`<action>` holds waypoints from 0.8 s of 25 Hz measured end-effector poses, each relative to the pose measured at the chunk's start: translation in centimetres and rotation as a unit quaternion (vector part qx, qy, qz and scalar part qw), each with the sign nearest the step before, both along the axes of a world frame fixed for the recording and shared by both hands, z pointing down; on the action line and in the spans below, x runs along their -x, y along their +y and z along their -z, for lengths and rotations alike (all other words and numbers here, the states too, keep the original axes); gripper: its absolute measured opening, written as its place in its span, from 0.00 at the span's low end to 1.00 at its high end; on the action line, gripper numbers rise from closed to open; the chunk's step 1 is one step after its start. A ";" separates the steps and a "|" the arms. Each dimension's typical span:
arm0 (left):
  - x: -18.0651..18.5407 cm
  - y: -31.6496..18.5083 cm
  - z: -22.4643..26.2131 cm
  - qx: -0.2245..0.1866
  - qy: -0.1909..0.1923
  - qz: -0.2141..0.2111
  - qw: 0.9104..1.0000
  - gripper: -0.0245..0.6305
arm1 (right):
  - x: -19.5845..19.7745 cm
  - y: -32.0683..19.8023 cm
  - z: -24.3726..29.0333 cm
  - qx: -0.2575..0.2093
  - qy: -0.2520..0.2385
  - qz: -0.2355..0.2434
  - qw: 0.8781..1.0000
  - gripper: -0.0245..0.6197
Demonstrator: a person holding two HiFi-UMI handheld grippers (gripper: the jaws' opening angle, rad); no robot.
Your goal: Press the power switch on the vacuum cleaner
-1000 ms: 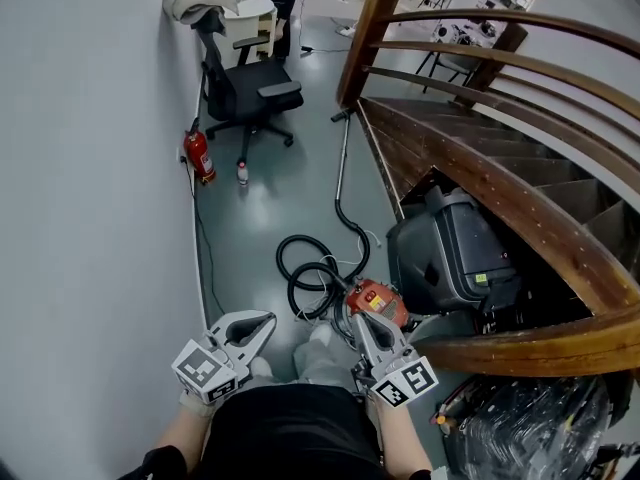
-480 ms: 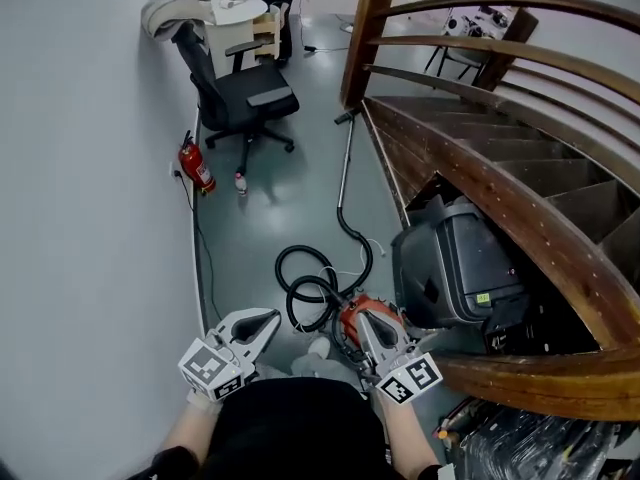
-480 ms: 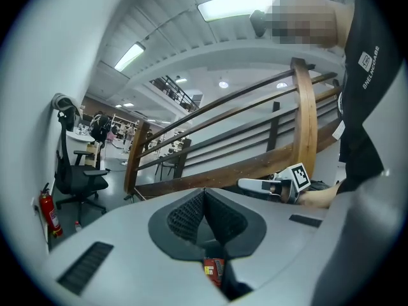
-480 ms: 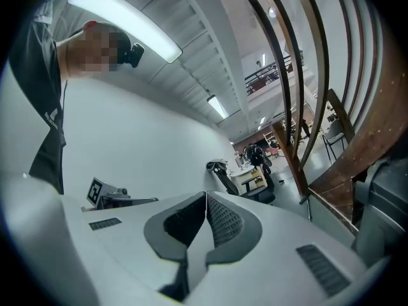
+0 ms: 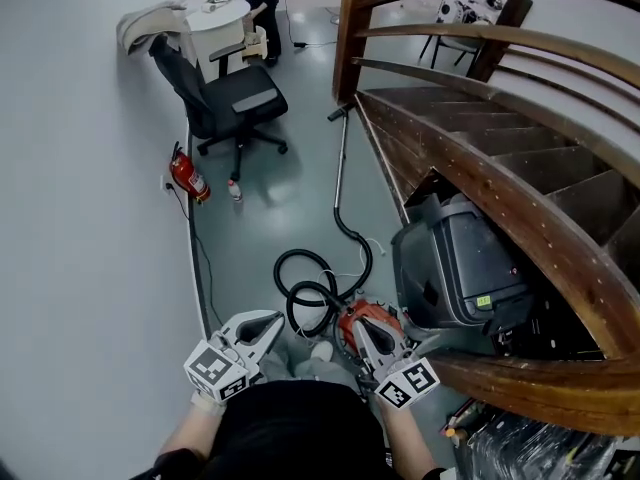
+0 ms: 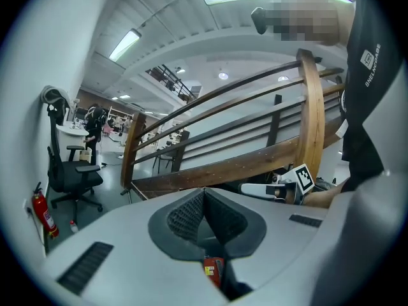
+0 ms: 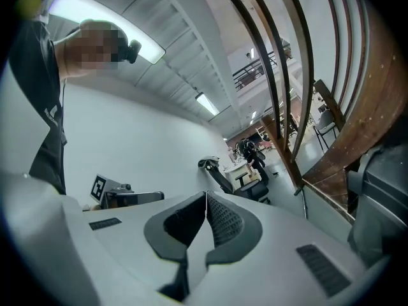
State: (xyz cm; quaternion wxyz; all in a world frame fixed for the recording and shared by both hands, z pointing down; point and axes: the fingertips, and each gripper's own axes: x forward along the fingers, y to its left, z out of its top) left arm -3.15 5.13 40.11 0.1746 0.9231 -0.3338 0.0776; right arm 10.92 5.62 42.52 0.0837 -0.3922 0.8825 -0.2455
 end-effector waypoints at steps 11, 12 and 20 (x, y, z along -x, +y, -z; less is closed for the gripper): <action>-1.2 -5.6 -2.1 0.039 -0.011 -0.072 0.997 0.06 | -0.5 -3.3 -3.2 0.038 0.021 -0.065 0.997 0.08; -1.4 -5.8 -2.4 0.045 -0.012 -0.078 0.996 0.06 | -0.7 -3.5 -3.7 0.044 0.022 -0.071 0.996 0.08; -3.0 -6.8 -5.3 0.077 -0.050 -0.133 0.987 0.06 | -4.2 -4.3 -12.6 0.127 0.073 -0.119 0.982 0.08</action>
